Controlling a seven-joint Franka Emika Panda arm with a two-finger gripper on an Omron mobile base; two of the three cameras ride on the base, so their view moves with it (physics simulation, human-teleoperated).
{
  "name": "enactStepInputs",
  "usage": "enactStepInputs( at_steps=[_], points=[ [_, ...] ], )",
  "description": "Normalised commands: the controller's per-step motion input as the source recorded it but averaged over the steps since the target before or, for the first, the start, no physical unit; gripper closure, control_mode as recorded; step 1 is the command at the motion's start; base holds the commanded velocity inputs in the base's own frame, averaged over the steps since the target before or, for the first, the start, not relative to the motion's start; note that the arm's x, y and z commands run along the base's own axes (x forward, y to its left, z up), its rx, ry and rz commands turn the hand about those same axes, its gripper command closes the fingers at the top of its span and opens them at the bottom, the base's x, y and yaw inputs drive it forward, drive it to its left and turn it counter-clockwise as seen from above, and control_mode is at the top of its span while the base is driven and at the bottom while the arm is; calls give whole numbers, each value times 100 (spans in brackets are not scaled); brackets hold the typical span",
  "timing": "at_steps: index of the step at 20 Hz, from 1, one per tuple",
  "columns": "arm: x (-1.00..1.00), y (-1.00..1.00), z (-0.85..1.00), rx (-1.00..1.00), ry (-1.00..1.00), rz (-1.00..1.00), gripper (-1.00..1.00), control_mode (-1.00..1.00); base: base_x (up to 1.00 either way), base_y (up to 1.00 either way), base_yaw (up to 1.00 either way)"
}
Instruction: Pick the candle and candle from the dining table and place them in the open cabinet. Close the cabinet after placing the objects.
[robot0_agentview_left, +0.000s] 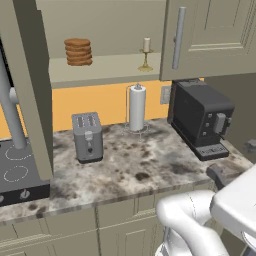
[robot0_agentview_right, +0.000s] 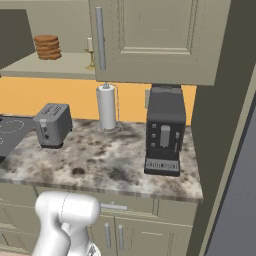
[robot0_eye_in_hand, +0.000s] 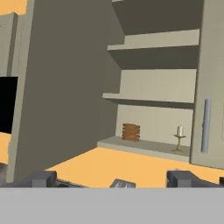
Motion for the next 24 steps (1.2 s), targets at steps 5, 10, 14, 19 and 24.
enactStepInputs(
  at_steps=[5, 10, 14, 19, 24],
  points=[
    [-1, 3, -7, 0, 0, 0, -100, -100, 0, 0, 0],
    [-4, 43, -14, 0, 0, -2, -100, -100, 0, 0, 0],
    [0, 50, -10, 0, 0, -4, -100, -100, 0, 0, 0],
    [0, 24, -13, 0, -3, -2, -100, -100, 0, 0, 0],
    [0, 27, -35, 0, -7, 0, -100, -100, 0, 0, 0]
  ],
)
